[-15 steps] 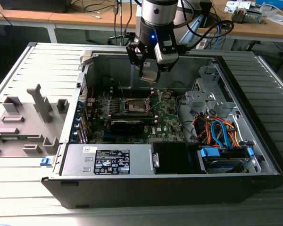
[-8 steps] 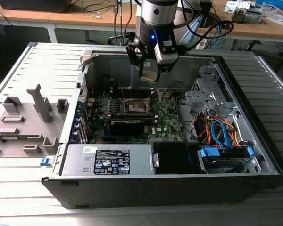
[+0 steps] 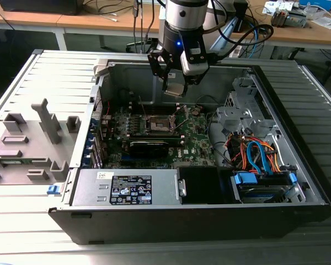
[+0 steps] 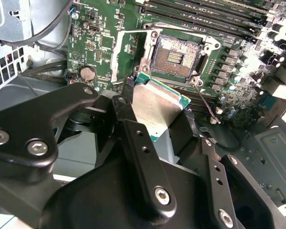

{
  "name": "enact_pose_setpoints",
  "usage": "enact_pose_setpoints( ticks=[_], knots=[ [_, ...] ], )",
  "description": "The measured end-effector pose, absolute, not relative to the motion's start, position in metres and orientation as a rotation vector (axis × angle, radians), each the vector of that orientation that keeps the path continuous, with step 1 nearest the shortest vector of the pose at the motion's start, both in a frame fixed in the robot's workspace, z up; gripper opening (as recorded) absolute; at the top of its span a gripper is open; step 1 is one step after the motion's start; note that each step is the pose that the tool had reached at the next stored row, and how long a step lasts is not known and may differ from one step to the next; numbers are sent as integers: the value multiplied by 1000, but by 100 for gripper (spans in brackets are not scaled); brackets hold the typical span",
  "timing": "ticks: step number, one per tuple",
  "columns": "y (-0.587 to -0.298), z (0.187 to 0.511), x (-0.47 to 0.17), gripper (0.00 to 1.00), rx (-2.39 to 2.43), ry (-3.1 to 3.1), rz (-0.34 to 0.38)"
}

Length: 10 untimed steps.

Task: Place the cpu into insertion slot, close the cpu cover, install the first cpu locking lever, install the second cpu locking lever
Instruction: 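Place the cpu into insertion slot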

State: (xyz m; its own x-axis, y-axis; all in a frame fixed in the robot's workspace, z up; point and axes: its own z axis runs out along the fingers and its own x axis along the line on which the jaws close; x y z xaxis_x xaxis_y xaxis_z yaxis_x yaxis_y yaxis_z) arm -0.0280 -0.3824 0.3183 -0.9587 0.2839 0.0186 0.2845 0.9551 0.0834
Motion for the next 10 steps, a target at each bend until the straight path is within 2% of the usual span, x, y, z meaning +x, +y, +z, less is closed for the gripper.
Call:
enact_pose_setpoints(
  ticks=[10],
  knots=[
    [-382,317,-28,54,-463,-3098,-133]
  ],
)
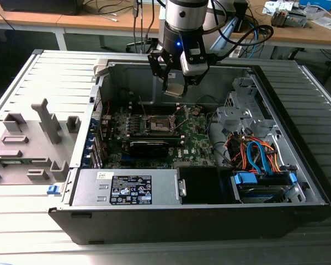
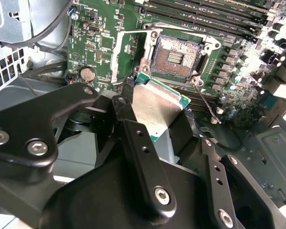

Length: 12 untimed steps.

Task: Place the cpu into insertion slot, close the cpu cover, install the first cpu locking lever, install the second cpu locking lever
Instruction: 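Place the cpu into insertion slot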

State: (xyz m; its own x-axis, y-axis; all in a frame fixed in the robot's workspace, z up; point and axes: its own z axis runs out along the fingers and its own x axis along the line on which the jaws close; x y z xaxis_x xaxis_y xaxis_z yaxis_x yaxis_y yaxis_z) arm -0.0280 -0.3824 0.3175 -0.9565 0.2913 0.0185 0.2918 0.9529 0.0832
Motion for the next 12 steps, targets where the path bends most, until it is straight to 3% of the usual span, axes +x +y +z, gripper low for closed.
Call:
enact_pose_setpoints(
  ticks=[12],
  knots=[
    [-382,317,-28,54,-475,-3097,-133]
  ],
)
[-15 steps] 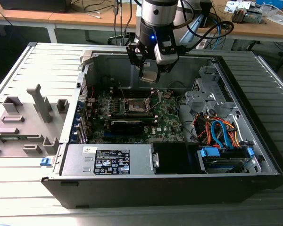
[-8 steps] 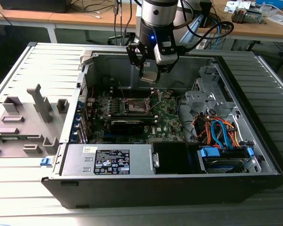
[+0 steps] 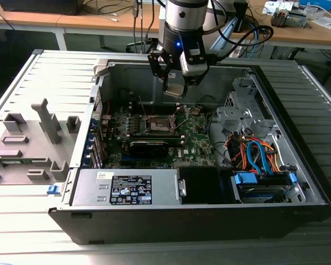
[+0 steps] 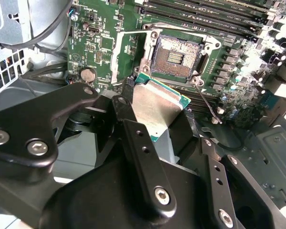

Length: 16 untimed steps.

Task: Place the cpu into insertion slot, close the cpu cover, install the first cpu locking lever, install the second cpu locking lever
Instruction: 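Place the cpu into insertion slot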

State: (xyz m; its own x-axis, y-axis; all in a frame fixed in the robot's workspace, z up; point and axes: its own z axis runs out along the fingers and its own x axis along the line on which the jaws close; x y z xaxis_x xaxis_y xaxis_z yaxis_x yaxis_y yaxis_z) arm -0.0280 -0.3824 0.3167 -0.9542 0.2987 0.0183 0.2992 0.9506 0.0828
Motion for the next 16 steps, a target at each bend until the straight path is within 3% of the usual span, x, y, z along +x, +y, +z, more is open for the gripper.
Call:
enact_pose_setpoints(
  ticks=[16],
  knots=[
    [-382,316,-28,54,-494,-3095,-132]
  ],
)
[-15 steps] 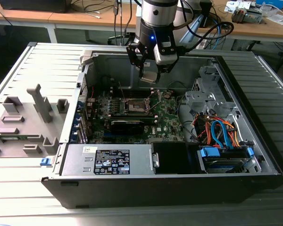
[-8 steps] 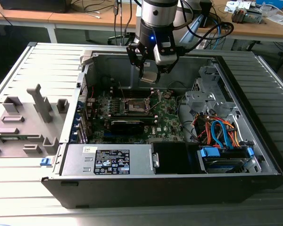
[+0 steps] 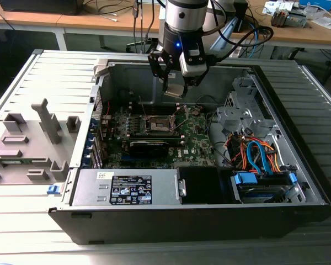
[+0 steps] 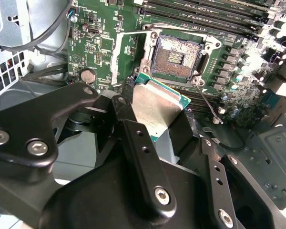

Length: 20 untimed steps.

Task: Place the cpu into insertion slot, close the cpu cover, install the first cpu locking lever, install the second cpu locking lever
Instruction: 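Place the cpu into insertion slot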

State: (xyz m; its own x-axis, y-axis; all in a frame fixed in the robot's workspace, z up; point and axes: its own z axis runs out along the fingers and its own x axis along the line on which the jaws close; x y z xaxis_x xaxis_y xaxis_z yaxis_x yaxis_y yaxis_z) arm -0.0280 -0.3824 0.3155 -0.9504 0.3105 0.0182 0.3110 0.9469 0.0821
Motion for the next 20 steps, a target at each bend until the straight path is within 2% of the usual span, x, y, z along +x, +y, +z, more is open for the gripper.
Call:
enact_pose_setpoints(
  ticks=[20],
  knots=[
    [-382,315,-28,54,-511,-3092,-131]
  ],
)
